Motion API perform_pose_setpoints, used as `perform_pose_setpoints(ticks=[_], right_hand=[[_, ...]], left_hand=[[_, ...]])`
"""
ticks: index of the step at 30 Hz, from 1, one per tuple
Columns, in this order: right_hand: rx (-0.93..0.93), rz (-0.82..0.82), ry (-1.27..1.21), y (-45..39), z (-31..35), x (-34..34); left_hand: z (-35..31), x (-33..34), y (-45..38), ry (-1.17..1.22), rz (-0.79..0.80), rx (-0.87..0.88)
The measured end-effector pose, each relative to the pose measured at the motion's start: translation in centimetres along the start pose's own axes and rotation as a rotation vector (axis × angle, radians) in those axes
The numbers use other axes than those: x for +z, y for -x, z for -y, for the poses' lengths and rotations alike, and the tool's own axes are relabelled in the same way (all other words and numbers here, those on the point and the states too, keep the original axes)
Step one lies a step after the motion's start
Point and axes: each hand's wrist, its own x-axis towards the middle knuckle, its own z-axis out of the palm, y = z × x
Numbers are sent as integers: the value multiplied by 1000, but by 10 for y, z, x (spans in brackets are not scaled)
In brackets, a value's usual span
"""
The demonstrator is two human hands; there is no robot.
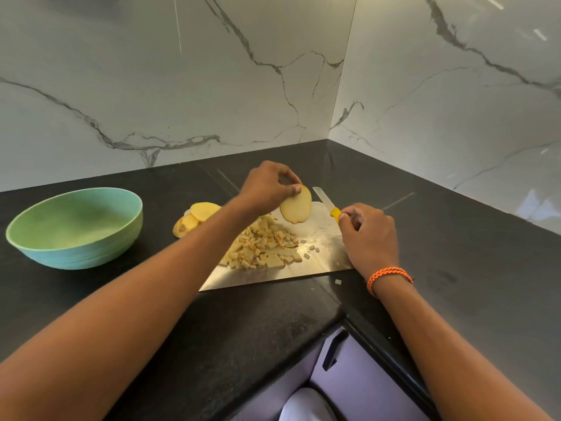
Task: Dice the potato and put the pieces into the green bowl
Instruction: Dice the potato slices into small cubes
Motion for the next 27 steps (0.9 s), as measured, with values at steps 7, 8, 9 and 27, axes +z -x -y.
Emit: perform_pose_setpoints(ticks=[7,8,9,27], right_hand=[[-28,48,54,1,5,1],[-37,65,70,1,6,0],[-50,86,92,3,7,0],[-160,282,361,24,36,-8]], left_hand=[[11,17,-5,-312,44,73],[13,14,-5,-298,94,90],[16,10,-4,-277,169,100],[29,13,16,-586,175,142]])
